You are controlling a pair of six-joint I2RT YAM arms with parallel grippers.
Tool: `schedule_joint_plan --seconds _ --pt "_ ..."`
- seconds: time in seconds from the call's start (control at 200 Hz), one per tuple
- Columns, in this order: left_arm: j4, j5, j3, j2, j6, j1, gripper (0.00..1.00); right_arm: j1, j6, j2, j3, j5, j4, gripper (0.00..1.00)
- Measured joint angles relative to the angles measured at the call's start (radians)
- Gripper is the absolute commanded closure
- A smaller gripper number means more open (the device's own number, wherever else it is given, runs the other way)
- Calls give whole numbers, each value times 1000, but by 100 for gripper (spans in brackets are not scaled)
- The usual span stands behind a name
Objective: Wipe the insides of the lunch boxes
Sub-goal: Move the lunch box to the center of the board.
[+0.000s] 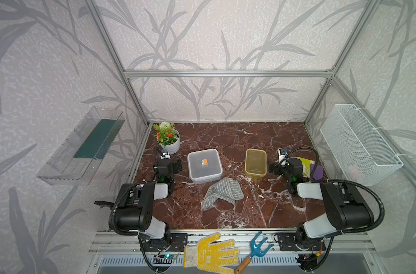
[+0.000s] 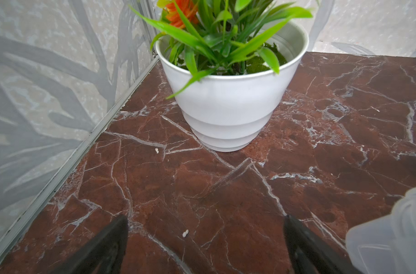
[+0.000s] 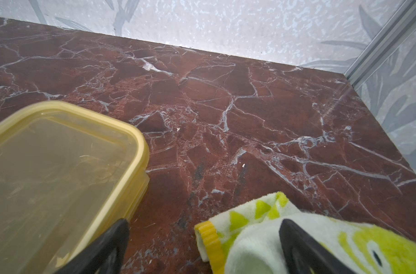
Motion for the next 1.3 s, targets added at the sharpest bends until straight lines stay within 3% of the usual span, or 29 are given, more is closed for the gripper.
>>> schedule_joint_plan --seconds 0.985,1.105,1.225,1.3 --pt "0 6 0 0 -4 0 0 0 0 0 0 -3 0 0" --pt "-2 3 1 0 -9 3 1 0 1 0 0 -3 0 4" --pt "-203 -58 89 -40 -45 5 4 0 26 -15 3 24 -19 4" --pt "-368 -97 205 -100 -71 6 5 0 50 -84 52 52 -184 6"
